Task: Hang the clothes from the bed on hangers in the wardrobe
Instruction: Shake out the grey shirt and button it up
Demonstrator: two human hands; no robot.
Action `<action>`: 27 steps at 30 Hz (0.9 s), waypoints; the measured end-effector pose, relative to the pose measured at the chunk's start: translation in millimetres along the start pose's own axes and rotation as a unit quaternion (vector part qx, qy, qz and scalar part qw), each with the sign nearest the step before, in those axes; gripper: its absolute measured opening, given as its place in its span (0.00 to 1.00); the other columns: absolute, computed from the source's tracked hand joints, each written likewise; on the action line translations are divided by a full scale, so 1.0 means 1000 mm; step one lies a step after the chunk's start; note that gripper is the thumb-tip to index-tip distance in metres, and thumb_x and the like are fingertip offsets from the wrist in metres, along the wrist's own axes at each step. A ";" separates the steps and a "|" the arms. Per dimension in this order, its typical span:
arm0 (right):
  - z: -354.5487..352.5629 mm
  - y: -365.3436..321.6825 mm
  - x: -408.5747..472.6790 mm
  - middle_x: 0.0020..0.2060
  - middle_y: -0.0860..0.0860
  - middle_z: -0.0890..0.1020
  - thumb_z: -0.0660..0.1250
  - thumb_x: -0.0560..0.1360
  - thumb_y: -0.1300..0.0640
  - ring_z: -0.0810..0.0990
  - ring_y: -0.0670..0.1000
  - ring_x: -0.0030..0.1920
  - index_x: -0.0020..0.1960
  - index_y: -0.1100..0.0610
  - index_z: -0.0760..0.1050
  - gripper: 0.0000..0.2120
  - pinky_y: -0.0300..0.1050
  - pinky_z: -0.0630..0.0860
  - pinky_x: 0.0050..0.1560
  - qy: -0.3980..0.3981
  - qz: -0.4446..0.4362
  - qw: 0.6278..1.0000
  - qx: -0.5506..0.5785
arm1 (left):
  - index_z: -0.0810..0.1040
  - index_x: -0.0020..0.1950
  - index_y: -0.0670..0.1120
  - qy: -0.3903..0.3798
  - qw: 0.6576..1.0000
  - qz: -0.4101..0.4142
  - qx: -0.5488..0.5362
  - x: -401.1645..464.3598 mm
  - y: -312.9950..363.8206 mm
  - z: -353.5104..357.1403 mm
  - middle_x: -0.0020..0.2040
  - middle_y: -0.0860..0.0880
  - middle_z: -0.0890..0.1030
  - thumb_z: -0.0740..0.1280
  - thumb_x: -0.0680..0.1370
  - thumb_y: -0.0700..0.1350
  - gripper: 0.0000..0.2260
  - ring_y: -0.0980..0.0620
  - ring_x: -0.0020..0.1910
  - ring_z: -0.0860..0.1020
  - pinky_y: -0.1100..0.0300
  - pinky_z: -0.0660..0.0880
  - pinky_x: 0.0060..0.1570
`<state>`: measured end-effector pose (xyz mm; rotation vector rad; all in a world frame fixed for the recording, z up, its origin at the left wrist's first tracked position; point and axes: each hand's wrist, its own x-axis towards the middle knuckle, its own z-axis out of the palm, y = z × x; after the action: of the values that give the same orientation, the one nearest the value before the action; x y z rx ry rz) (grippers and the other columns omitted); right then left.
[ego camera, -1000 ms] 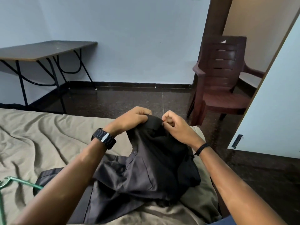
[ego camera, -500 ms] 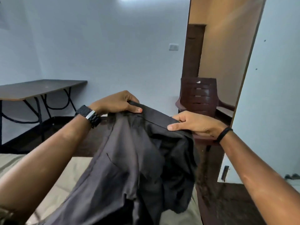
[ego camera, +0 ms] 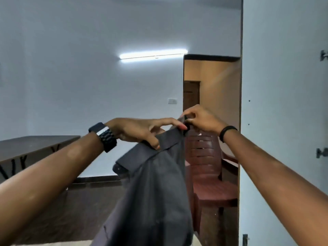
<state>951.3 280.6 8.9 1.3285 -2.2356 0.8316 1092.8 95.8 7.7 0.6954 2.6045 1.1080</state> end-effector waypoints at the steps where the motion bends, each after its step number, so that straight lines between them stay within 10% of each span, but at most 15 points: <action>1: 0.000 -0.007 0.002 0.44 0.58 0.84 0.62 0.75 0.71 0.81 0.50 0.36 0.51 0.59 0.82 0.13 0.37 0.74 0.34 0.016 0.002 0.999 0.029 | 0.73 0.66 0.53 0.019 1.000 0.023 0.008 0.005 0.006 0.008 0.60 0.51 0.78 0.62 0.72 0.28 0.29 0.51 0.58 0.78 0.57 0.79 0.51; 5: 0.004 -0.027 0.003 0.54 0.54 0.80 0.53 0.77 0.73 0.79 0.49 0.54 0.60 0.60 0.78 0.20 0.37 0.78 0.51 0.032 0.009 0.987 0.157 | 0.80 0.58 0.46 0.116 0.988 0.075 -0.066 0.026 0.014 0.028 0.54 0.54 0.83 0.57 0.69 0.27 0.24 0.58 0.53 0.80 0.68 0.76 0.48; 8: -0.002 -0.029 -0.003 0.45 0.53 0.81 0.54 0.80 0.66 0.80 0.50 0.44 0.62 0.58 0.76 0.16 0.43 0.79 0.45 0.100 0.091 0.965 0.224 | 0.78 0.60 0.41 0.221 0.940 0.076 -0.250 0.033 0.014 0.020 0.50 0.43 0.84 0.52 0.73 0.27 0.23 0.52 0.46 0.83 0.63 0.79 0.40; 12: -0.022 -0.042 -0.014 0.41 0.48 0.81 0.61 0.80 0.56 0.80 0.44 0.38 0.50 0.53 0.80 0.08 0.35 0.77 0.35 0.142 0.054 0.980 0.127 | 0.67 0.60 0.38 0.288 0.857 0.065 -0.422 0.032 0.023 0.004 0.47 0.37 0.79 0.49 0.76 0.32 0.15 0.41 0.38 0.83 0.51 0.82 0.37; 16: -0.031 -0.065 -0.011 0.47 0.49 0.79 0.70 0.73 0.45 0.78 0.47 0.46 0.52 0.53 0.76 0.14 0.39 0.76 0.40 0.054 0.036 0.998 0.003 | 0.66 0.64 0.40 0.250 0.879 0.095 -0.395 0.034 0.041 -0.010 0.56 0.36 0.78 0.50 0.71 0.32 0.22 0.37 0.46 0.82 0.47 0.82 0.45; 22: -0.046 -0.083 -0.005 0.49 0.59 0.76 0.62 0.76 0.65 0.76 0.59 0.47 0.55 0.60 0.69 0.08 0.50 0.74 0.43 0.126 -0.026 0.970 -0.207 | 0.71 0.58 0.49 0.368 0.926 0.086 -0.024 0.044 0.063 -0.019 0.57 0.45 0.79 0.56 0.77 0.30 0.17 0.45 0.54 0.80 0.54 0.80 0.50; 27: -0.079 -0.085 0.007 0.47 0.56 0.77 0.61 0.75 0.71 0.76 0.55 0.47 0.50 0.60 0.72 0.09 0.52 0.79 0.49 0.186 -0.030 0.966 -0.177 | 0.78 0.50 0.48 0.556 0.709 0.030 0.432 0.035 0.042 -0.036 0.46 0.46 0.82 0.67 0.77 0.51 0.08 0.46 0.47 0.78 0.56 0.72 0.41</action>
<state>1026.6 297.9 95.3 0.9758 -1.9244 0.5669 1063.1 117.2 62.3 0.1664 4.2473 0.0972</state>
